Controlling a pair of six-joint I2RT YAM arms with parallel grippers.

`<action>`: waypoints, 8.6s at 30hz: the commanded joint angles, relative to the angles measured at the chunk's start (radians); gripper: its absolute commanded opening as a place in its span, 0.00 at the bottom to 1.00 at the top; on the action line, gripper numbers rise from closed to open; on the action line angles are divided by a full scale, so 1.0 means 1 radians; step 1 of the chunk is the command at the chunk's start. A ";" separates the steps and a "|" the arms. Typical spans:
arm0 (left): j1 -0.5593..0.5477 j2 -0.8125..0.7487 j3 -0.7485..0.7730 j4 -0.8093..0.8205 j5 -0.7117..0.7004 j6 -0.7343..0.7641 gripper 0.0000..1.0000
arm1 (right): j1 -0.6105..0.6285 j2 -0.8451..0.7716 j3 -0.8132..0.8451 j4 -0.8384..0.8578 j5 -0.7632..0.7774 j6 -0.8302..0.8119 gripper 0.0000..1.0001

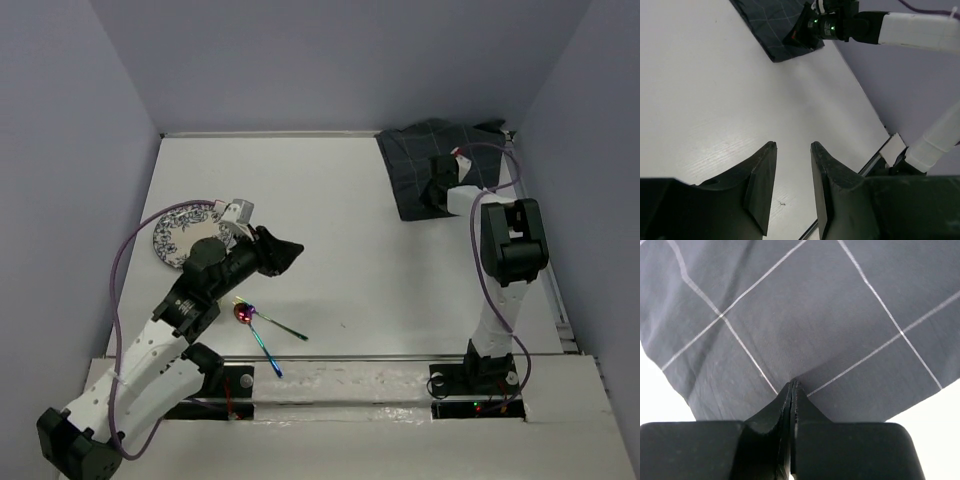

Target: Set the dinner table for one person

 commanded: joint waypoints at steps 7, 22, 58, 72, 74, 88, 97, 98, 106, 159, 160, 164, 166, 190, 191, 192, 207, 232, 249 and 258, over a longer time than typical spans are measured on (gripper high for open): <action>-0.253 0.270 0.052 0.021 -0.441 -0.019 0.45 | 0.257 -0.146 -0.225 0.216 -0.217 0.210 0.00; -0.270 0.811 0.258 0.202 -0.570 -0.102 0.56 | 0.273 -0.655 -0.530 0.209 -0.054 0.183 0.41; -0.287 1.593 0.983 0.008 -0.788 -0.020 0.46 | 0.147 -1.146 -0.739 0.042 -0.069 0.056 0.40; -0.227 1.146 0.738 0.177 -0.765 0.108 0.00 | 0.135 -1.022 -0.746 0.052 -0.075 0.030 0.60; -0.224 1.060 0.711 0.191 -0.762 0.144 0.00 | 0.112 -0.966 -0.733 0.055 -0.078 0.027 0.64; -0.224 0.746 0.520 0.183 -0.678 0.128 0.00 | -0.072 -0.577 -0.625 0.342 -0.291 0.094 0.82; -0.221 0.656 0.414 0.206 -0.653 0.098 0.00 | -0.072 -0.298 -0.522 0.560 -0.578 0.226 0.79; -0.221 0.648 0.409 0.205 -0.652 0.098 0.00 | -0.072 -0.259 -0.503 0.565 -0.599 0.229 0.77; -0.222 0.587 0.418 0.159 -0.635 0.107 0.00 | -0.028 -0.106 -0.340 0.588 -0.624 0.264 0.17; -0.207 0.157 0.041 0.050 -0.684 0.023 0.00 | 0.005 -0.286 -0.297 0.220 -0.457 0.057 0.70; -0.207 0.145 0.032 0.051 -0.696 0.020 0.00 | 0.005 -0.345 -0.364 0.215 -0.425 0.053 0.78; -0.207 0.128 0.007 0.062 -0.701 0.012 0.00 | 0.005 -0.546 -0.559 0.206 -0.345 0.071 0.77; -0.206 0.130 0.003 0.068 -0.690 0.013 0.00 | 0.014 -0.649 -0.701 0.197 -0.326 0.096 0.68; -0.209 0.036 -0.031 0.082 -0.604 -0.005 0.00 | 0.176 -0.524 -0.656 -0.027 -0.026 0.155 0.35; -0.207 0.031 -0.030 0.080 -0.601 -0.005 0.00 | 0.190 -0.511 -0.647 -0.041 0.005 0.157 0.34; -0.207 0.031 -0.028 0.080 -0.601 -0.005 0.00 | 0.190 -0.505 -0.639 -0.052 0.005 0.160 0.34; -0.207 0.010 -0.021 0.059 -0.619 0.001 0.00 | 0.199 -0.478 -0.582 -0.075 0.111 0.143 0.00; -0.204 0.070 0.407 0.094 -0.773 0.168 0.00 | 0.259 -1.234 -0.061 -0.405 0.166 -0.136 0.00; 0.270 0.735 1.016 0.024 -0.374 0.099 0.00 | 0.060 -0.574 0.517 -0.256 -0.006 -0.263 0.00; 0.350 0.834 1.138 -0.029 -0.302 0.075 0.00 | 0.026 -0.502 0.659 -0.350 -0.033 -0.276 0.00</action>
